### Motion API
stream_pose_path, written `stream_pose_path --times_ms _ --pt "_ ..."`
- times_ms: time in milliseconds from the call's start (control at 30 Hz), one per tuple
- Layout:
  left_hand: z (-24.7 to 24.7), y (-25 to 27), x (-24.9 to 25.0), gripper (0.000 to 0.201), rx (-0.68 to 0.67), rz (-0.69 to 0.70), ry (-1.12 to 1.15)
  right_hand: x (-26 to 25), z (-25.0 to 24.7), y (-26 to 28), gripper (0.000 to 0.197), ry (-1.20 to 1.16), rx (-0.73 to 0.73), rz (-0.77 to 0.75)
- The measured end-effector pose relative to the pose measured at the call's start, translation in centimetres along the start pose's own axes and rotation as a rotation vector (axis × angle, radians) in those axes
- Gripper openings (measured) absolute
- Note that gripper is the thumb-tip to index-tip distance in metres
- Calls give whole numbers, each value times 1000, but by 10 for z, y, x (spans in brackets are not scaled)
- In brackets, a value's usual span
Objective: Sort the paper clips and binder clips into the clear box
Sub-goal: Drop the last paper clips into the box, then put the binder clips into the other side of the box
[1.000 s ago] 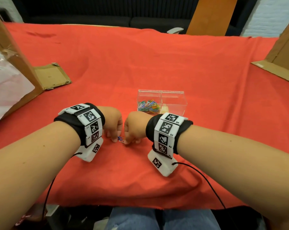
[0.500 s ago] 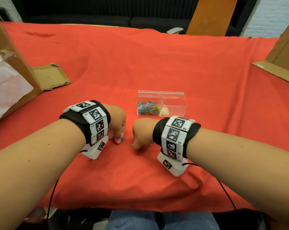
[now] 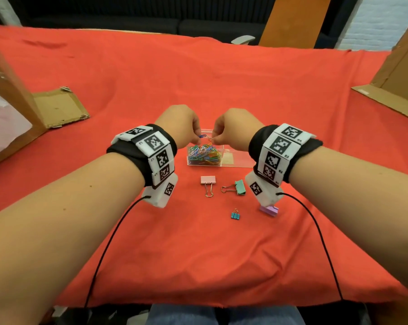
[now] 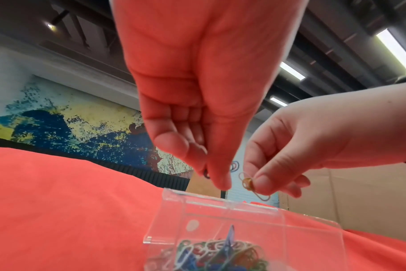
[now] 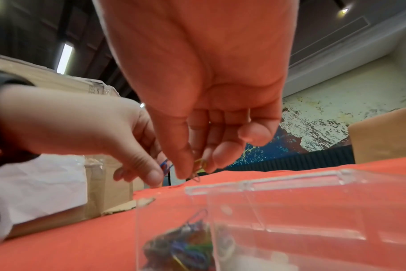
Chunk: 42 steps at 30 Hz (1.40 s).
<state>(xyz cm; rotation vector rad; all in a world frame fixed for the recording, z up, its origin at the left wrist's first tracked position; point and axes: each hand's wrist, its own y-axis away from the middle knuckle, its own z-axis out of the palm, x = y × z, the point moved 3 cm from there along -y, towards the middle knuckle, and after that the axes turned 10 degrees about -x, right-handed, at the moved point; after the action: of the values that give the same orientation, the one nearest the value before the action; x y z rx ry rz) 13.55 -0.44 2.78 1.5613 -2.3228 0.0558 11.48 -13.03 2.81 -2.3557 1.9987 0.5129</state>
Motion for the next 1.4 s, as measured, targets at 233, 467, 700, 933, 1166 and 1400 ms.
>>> stream_pose_path --times_ms 233,467,700,933,1166,1400 --pt "9 -5 1 14 19 40 -18 10 7 -6 26 -15 10 -23" --pt "37 24 18 30 -376 297 -276 19 21 33 25 194 -313 -49" --pt "61 27 26 51 -540 259 -366 25 50 43 56 373 -455 -58" --pt "67 25 31 42 -554 267 -374 35 52 50 44 336 -377 -81" --pt "42 23 43 36 -389 302 -182 53 13 60 31 51 -227 -43" --pt "13 -1 57 33 57 277 34 82 -20 50 26 -182 190 30"
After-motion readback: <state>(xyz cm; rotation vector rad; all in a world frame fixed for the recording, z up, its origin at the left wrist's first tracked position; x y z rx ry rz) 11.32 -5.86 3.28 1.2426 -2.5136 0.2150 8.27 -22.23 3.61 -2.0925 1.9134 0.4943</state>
